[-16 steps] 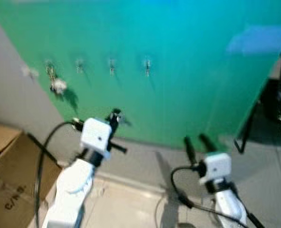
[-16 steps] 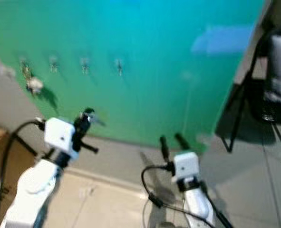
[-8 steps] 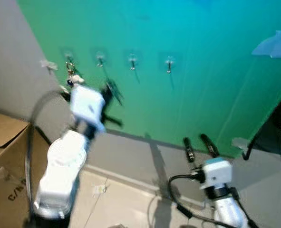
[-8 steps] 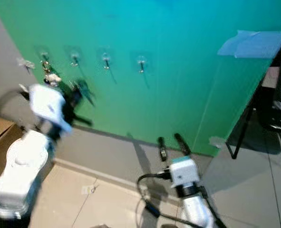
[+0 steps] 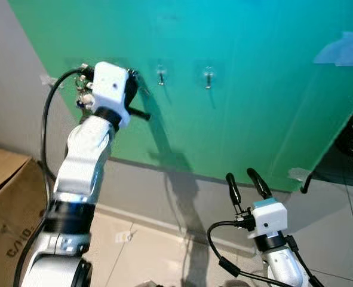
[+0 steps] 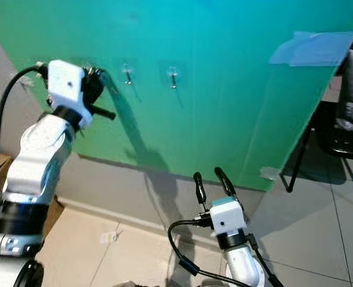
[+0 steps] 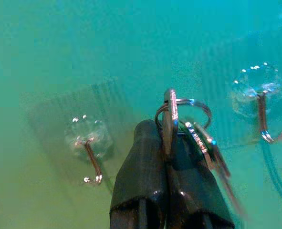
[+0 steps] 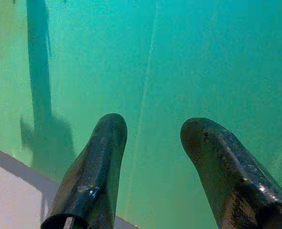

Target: Hang keys on a hook

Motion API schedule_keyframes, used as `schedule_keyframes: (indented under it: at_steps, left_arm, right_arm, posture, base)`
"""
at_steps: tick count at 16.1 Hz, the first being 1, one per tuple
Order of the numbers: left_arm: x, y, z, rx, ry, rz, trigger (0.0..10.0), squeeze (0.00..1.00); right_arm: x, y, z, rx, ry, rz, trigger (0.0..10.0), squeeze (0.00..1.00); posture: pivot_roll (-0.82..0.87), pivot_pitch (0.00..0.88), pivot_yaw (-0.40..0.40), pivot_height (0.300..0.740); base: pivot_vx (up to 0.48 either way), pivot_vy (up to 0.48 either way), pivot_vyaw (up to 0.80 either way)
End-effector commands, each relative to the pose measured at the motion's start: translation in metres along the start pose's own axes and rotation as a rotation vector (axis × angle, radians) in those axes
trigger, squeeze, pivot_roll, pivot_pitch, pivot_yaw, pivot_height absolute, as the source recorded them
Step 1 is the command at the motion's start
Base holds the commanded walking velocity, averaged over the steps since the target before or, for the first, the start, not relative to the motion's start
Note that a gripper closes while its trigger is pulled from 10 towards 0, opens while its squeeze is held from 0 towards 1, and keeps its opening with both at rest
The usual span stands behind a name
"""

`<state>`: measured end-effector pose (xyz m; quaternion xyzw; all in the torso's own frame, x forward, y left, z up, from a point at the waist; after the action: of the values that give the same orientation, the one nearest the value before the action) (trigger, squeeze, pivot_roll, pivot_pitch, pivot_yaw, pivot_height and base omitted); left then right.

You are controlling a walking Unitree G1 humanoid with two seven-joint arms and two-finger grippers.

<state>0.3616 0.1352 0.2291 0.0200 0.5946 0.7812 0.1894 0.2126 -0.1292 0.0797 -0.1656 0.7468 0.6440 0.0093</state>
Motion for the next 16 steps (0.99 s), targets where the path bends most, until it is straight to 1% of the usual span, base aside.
schedule_keyframes:
  at_steps: [1, 5, 6, 8, 9, 10, 11, 14, 15, 16]
  left_arm:
    - [-0.01, -0.003, 0.001, 0.002, -0.009, 0.037, 10.0, 0.0]
    - [-0.009, -0.011, 0.001, 0.011, -0.015, 0.067, 10.0, 0.0]
    - [-0.006, -0.01, 0.001, 0.042, -0.004, 0.064, 10.0, 0.0]
    - [-0.003, -0.009, 0.001, 0.059, 0.005, 0.062, 10.0, 0.0]
    - [-0.002, -0.008, 0.003, 0.091, 0.026, 0.063, 10.0, 0.0]
    - [0.0, -0.008, 0.005, 0.143, 0.052, 0.063, 10.0, 0.0]
    - [0.001, -0.007, 0.004, 0.219, 0.076, 0.067, 10.0, 0.0]
    - [0.005, -0.008, -0.01, 0.402, 0.07, 0.08, 10.0, 0.0]
    - [0.007, -0.01, -0.016, 0.516, 0.072, 0.082, 10.0, 0.0]
    - [0.008, -0.009, -0.02, 0.65, 0.067, 0.07, 10.0, 0.0]
  right_arm:
    - [-0.001, 0.003, 0.002, -0.014, 0.004, -0.005, 10.0, 0.0]
    - [-0.001, 0.002, 0.003, -0.02, 0.006, 0.008, 10.0, 0.0]
    - [-0.002, 0.002, 0.002, -0.021, 0.007, 0.012, 10.0, 0.0]
    - [-0.002, 0.002, 0.002, -0.026, 0.016, 0.019, 10.0, 0.0]
    - [-0.003, 0.001, 0.001, -0.025, 0.025, 0.022, 10.0, 0.0]
    - [-0.004, 0.001, 0.001, -0.025, 0.031, 0.024, 10.0, 0.0]
    - [-0.005, 0.001, 0.001, -0.026, 0.04, 0.024, 10.0, 0.0]
    - [-0.005, 0.0, 0.001, -0.027, 0.055, 0.032, 10.0, 0.0]
    - [-0.006, 0.0, 0.001, -0.025, 0.06, 0.033, 10.0, 0.0]
    - [-0.006, -0.001, 0.001, -0.023, 0.065, 0.033, 10.0, 0.0]
  posture:
    - [-0.23, 0.047, 0.14, 0.736]
    - [-0.24, 0.046, 0.144, 0.736]
    - [-0.23, 0.047, 0.139, 0.736]
    - [-0.23, 0.049, 0.133, 0.736]
    - [-0.22, 0.049, 0.125, 0.736]
    - [-0.21, 0.047, 0.119, 0.736]
    - [-0.21, 0.047, 0.119, 0.736]
    - [-0.2, 0.04, 0.104, 0.736]
    - [-0.2, 0.038, 0.104, 0.736]
    - [-0.2, 0.03, 0.102, 0.736]
  base:
    - [0.0, 0.0, 0.0]
    - [0.0, 0.0, 0.0]
    - [0.0, 0.0, 0.0]
    - [0.0, 0.0, 0.0]
    - [0.0, 0.0, 0.0]
    - [0.0, 0.0, 0.0]
    - [0.0, 0.0, 0.0]
    - [0.0, 0.0, 0.0]
    - [0.0, 0.0, 0.0]
    - [0.0, 0.0, 0.0]
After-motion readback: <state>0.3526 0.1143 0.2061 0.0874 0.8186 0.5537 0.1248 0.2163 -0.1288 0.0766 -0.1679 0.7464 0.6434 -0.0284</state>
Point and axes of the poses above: a point about 5 cm out from each wrist's last joint towards the gripper, its own x axis pointing back from the gripper into the wrist, its own y axis along the axis of the wrist's last joint, z = x × y, the point moved 2 cm from there along -x, pointing out of the wrist towards the gripper, and after that the axes turned 4 degrees about -x, right-handed, at the moved point
